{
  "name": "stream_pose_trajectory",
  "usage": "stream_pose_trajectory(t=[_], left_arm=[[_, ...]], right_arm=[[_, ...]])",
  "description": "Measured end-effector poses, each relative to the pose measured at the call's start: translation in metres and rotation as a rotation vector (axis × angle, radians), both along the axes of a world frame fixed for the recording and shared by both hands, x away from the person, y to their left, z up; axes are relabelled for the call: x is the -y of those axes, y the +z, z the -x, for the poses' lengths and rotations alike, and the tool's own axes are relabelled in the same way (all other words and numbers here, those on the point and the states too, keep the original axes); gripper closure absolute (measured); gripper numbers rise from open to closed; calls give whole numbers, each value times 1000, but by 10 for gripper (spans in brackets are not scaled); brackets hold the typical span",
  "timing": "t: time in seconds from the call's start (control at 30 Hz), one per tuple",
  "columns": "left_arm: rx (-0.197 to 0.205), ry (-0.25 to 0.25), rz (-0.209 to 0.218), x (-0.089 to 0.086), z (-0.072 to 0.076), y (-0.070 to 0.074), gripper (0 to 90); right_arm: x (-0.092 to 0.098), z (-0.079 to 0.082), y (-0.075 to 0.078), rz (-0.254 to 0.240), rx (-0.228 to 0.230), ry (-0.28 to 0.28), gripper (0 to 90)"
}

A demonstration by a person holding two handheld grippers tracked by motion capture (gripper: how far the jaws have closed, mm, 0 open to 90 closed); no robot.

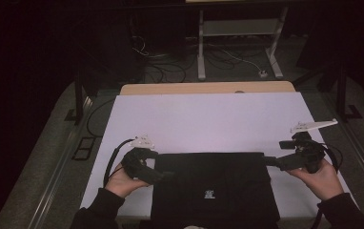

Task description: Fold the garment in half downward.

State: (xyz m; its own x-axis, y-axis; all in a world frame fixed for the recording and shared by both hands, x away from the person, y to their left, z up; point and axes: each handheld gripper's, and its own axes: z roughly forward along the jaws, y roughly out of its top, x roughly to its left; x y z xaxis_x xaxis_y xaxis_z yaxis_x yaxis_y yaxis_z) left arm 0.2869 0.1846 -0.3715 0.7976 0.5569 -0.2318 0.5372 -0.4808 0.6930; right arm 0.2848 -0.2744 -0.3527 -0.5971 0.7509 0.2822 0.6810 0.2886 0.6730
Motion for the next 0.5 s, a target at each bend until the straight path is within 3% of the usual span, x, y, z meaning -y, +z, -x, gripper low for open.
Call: stream_pose_trajectory(t=[0.5], left_arm=[[-3, 33, 20, -4, -15, -3, 0]], right_arm=[[-3, -16, -8, 16, -7, -5, 0]])
